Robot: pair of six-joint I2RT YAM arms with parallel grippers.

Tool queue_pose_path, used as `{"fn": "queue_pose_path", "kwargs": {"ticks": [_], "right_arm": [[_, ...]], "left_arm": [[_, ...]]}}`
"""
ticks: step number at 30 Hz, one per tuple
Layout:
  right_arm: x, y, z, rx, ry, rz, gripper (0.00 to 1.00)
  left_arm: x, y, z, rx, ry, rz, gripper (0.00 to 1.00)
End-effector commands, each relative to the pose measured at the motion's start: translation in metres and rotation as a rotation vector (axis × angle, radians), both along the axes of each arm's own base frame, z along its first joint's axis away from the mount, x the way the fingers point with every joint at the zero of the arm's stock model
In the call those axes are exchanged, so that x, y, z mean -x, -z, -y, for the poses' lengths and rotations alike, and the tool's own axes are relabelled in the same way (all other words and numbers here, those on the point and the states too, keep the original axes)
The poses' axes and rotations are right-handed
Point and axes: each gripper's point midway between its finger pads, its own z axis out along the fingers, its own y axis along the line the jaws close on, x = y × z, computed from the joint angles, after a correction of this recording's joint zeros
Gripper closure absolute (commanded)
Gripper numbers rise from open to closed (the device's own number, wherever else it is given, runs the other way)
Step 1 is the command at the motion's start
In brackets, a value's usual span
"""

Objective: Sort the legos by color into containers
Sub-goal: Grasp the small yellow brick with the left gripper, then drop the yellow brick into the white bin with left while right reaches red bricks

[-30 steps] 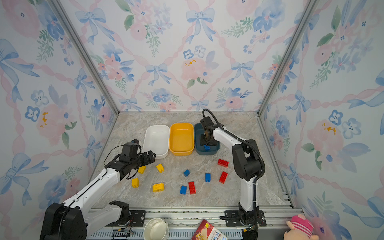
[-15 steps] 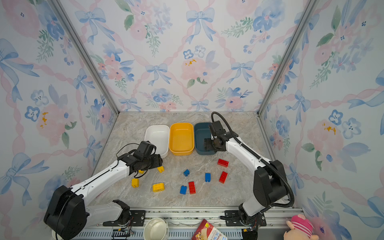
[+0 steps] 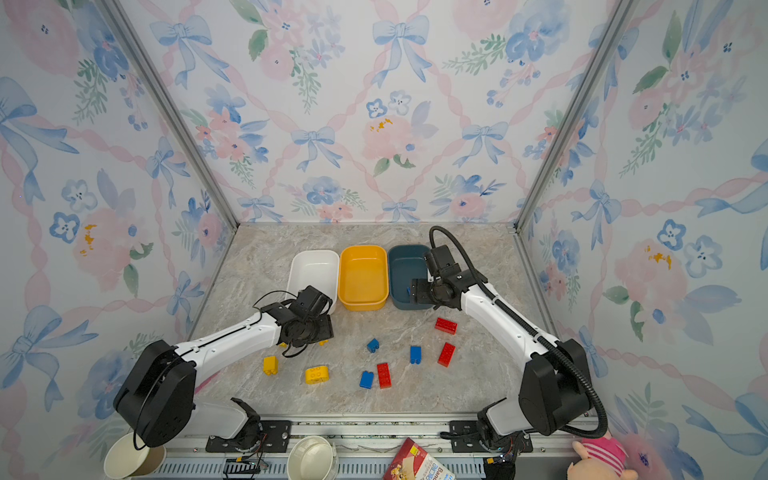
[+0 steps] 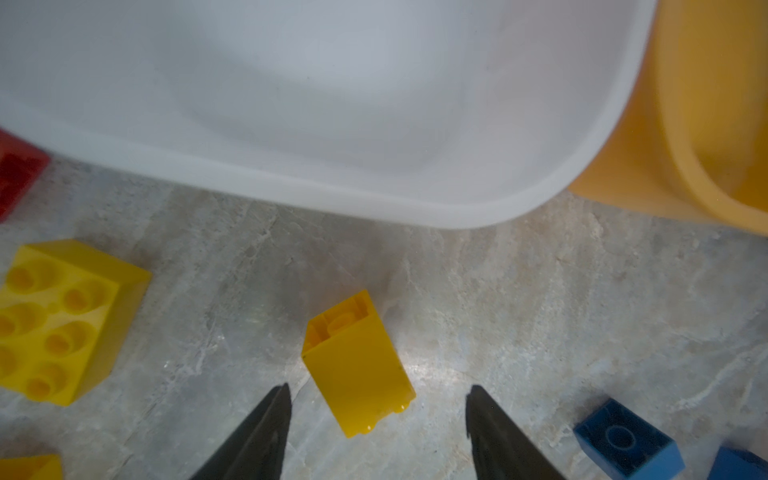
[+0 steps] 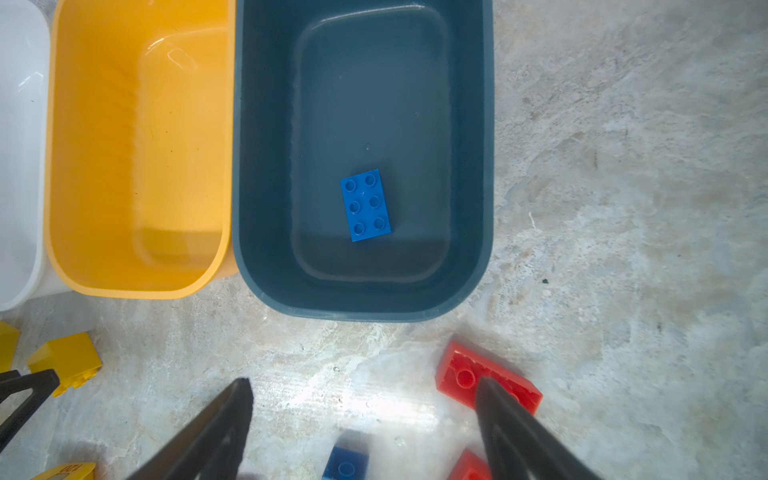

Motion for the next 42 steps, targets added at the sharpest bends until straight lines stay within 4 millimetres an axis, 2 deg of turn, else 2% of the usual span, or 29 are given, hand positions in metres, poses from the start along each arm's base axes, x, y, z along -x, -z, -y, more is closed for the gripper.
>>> {"fn": "queue_pose_path", "kwargs": {"ticks": [1, 9, 15, 21, 28, 34, 42], "right_arm": [[0.004, -0.002, 0.004, -0.006, -0.001, 0.007, 0.13], [0.003, -0.002, 0.006, -0.017, 0.008, 0.011, 0.12], [0.004, -0.002, 0.005, -0.023, 0.008, 0.008, 0.12], [0.003, -0.002, 0.005, -0.027, 0.013, 0.006, 0.11], [0.002, -0.004, 0.004, -0.027, 0.010, 0.010, 0.11], [0.003, -0.005, 0.005, -0.028, 0.013, 0.011, 0.11], [0.004, -0.008, 0.003, -0.033, 0.012, 0.012, 0.11]], "left_arm": [[-0.003, 0.001, -0.004, -0.022, -0.045, -0.001, 0.31], [-0.006, 0.017, -0.005, -0.064, -0.068, -0.040, 0.33], [-0.012, 0.018, -0.004, -0.081, -0.069, -0.036, 0.43], [-0.005, 0.025, -0.007, -0.090, -0.062, -0.057, 0.55], [0.003, 0.023, -0.012, -0.079, -0.064, -0.054, 0.69], [0.004, 0.009, -0.013, -0.051, -0.063, -0.008, 0.79], [0.002, -0.021, -0.010, 0.008, -0.039, 0.078, 0.80]]}}
